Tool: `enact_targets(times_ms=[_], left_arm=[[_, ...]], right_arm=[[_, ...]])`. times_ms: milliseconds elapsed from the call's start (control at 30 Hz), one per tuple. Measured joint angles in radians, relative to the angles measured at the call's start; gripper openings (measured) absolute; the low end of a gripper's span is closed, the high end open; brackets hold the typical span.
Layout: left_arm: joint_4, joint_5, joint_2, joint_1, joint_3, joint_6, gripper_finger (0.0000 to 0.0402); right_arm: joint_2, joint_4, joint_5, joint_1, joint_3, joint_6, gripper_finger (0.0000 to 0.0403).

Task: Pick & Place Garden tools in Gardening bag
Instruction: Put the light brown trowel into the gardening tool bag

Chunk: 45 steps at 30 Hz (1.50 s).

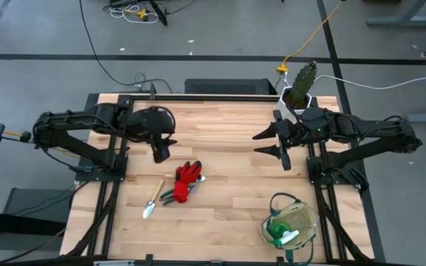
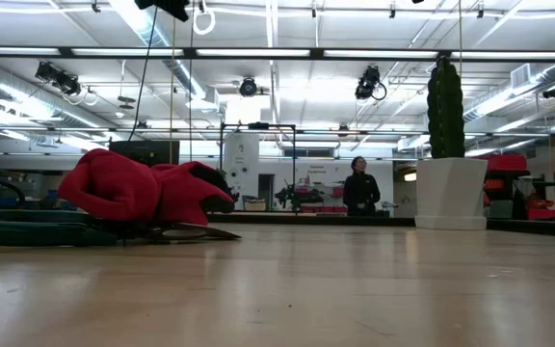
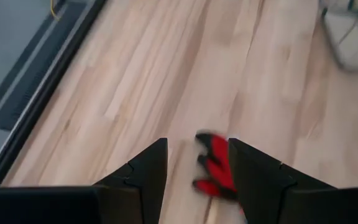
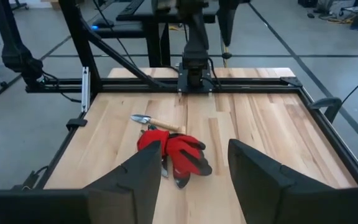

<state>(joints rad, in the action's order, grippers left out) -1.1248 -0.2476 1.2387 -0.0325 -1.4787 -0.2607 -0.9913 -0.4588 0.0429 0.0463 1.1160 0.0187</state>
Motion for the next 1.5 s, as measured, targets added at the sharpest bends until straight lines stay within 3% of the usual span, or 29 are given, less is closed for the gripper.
enact_targets(times_ms=[433, 667, 1100, 1500], left_arm=[[-0.147, 0.080, 0.024, 0.000, 0.007, 0.146, 0.0174], [-0.081, 0.166, -0.022, 0.000, 0.184, 0.137, 0.0174], [0.069, 0.271, -0.092, 0.000, 0.491, 0.000, 0.0174], [0.130, 0.266, -0.142, -0.139, 0.602, -0.220, 0.0174]], right_arm=[[0.000, 0.062, -0.114, 0.000, 0.000, 0.078, 0.0186], [-0.001, 0.068, -0.114, 0.000, 0.000, 0.080, 0.0186], [-0.010, 0.071, -0.159, 0.000, 0.000, 0.081, 0.0186], [-0.045, 0.063, -0.159, 0.000, 0.000, 0.081, 0.0186]])
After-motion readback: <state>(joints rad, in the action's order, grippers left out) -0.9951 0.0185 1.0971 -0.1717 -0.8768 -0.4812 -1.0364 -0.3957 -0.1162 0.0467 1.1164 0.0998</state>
